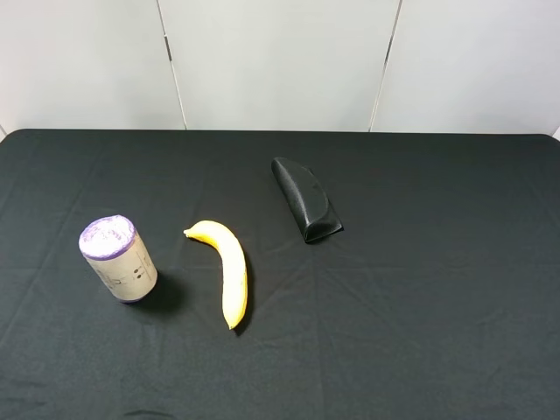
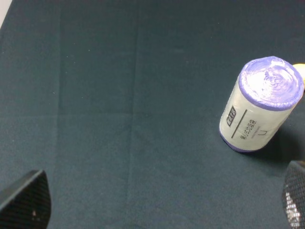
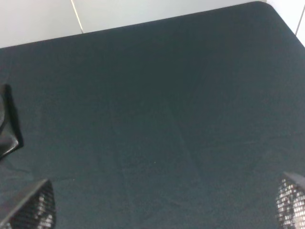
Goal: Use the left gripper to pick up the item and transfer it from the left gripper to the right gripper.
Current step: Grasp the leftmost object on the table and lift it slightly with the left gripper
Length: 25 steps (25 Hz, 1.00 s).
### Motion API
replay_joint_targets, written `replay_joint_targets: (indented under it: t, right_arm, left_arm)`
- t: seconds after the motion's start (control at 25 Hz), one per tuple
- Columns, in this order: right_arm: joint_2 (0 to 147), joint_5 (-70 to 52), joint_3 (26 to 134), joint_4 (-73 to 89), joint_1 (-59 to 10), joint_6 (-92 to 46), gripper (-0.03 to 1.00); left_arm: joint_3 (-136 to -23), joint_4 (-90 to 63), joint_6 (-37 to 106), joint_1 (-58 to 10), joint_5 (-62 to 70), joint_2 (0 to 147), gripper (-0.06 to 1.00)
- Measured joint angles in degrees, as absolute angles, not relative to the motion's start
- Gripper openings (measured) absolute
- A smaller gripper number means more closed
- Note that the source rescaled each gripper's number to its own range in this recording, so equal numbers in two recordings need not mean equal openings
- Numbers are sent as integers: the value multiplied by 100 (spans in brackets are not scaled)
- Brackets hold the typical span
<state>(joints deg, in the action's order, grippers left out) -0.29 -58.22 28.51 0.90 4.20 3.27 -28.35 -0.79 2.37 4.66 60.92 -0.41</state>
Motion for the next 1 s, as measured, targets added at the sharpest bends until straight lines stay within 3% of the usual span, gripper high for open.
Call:
replay_joint_targets:
  t: [0.36,0.48,1.0]
  right_arm:
    - [-29,-5822,2851,90,420,327,100]
    - [-29,-5822,2851,90,420,327,100]
    - [-29,-5830,2851,90,420,327,100]
  left_arm:
    - [-2842,-79,193,466,6105,-41,91]
    - [-3007,-79,156,466,6279,64,96]
    - [-4432,-83,109,466,6686,2154,100]
